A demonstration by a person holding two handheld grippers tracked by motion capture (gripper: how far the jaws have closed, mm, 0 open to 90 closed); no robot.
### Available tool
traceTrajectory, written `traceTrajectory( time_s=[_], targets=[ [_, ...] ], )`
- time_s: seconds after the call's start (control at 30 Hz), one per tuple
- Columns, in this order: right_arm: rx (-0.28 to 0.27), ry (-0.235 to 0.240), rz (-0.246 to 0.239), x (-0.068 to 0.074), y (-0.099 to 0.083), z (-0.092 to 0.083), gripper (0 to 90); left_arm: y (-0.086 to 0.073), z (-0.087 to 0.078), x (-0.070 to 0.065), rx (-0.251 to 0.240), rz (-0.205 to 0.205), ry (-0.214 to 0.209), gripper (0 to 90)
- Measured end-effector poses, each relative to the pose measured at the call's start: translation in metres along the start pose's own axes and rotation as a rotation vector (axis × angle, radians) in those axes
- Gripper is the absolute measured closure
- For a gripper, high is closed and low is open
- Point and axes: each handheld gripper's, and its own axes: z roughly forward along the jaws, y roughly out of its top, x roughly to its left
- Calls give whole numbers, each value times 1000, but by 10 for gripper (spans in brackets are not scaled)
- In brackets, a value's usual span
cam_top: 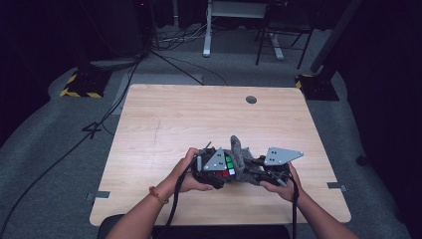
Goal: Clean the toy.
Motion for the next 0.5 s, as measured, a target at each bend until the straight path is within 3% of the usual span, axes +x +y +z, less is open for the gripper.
traceTrajectory(
  time_s=[0.27,0.5],
  targets=[
    [110,-1,4,-3,-13,18,766,0,-14,3,-67,-21,-4,334],
    [68,-10,-11,1,-7,11,766,0,-8,2,-22,-7,-6,334]
  ],
)
